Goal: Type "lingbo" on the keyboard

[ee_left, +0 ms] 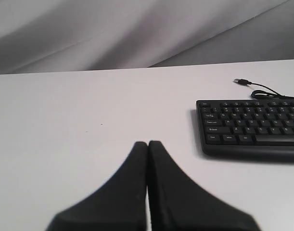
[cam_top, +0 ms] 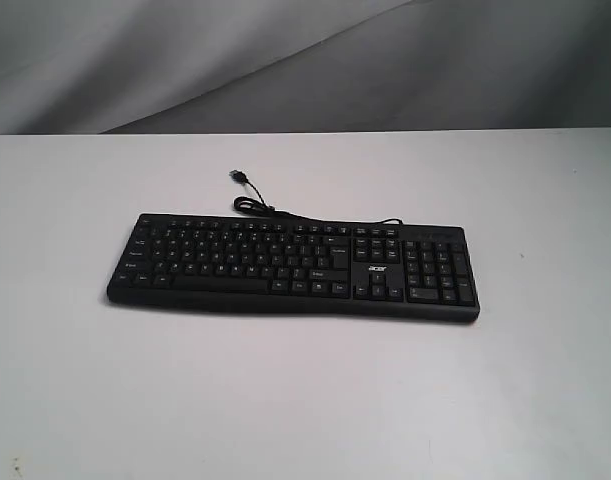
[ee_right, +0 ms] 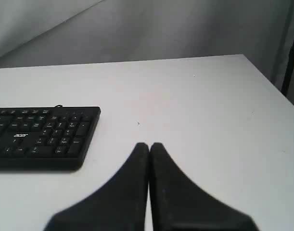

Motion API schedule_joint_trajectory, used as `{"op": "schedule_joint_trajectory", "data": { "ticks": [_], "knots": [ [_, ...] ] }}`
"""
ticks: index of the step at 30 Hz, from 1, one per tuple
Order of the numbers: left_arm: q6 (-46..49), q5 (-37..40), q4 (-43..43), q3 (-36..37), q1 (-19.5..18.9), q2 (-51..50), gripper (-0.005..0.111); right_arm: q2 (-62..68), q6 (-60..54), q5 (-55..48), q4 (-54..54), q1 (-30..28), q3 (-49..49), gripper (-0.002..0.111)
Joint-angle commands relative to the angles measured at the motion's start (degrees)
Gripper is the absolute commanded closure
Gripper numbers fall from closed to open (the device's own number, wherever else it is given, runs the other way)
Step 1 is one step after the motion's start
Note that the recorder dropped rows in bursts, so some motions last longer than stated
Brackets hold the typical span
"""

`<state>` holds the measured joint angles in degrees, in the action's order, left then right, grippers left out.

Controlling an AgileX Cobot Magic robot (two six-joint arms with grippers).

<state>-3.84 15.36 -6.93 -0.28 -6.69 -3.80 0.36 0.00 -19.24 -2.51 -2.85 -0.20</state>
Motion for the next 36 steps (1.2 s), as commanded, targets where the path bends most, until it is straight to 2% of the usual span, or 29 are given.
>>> {"op": "schedule_joint_trajectory", "data": {
  "ticks": [1,3,7,16,21,24,27,32,36],
  "knots": [
    [-0.1,-0.3,0.2,0.3,0.0,-0.4,0.106,-0.4,0.4,7.1,1.4,-0.5,0.2,0.108],
    [-0.1,-0.3,0.2,0.3,0.0,-0.4,0.106,-0.4,1.3,15.5,-2.8,-0.5,0.2,0.108],
    [-0.1,-0.3,0.2,0.3,0.0,-0.4,0.106,-0.4,1.3,27.1,-4.6,-0.5,0.2,0.108],
    [-0.1,-0.3,0.2,0.3,0.0,-0.4,0.106,-0.4,2.7,34.4,-7.0,-0.5,0.2,0.108],
    [-0.1,-0.3,0.2,0.3,0.0,-0.4,0.106,-0.4,9.8,44.7,-7.0,-0.5,0.2,0.108],
    [-0.1,-0.3,0.2,0.3,0.0,-0.4,0.106,2.8,10.9,41.5,-7.1,-0.5,-4.4,0.108],
    [-0.1,-0.3,0.2,0.3,0.0,-0.4,0.106,11.5,10.9,31.9,-6.9,-0.5,-13.5,0.108],
    [-0.1,-0.3,0.2,0.3,0.0,-0.4,0.106,35.4,8.9,13.1,-6.5,0.2,-32.4,0.108],
    [-0.1,-0.3,0.2,0.3,0.0,-0.4,0.106,54.4,0.0,3.2,-7.2,5.2,-45.7,0.108]
  ]
}}
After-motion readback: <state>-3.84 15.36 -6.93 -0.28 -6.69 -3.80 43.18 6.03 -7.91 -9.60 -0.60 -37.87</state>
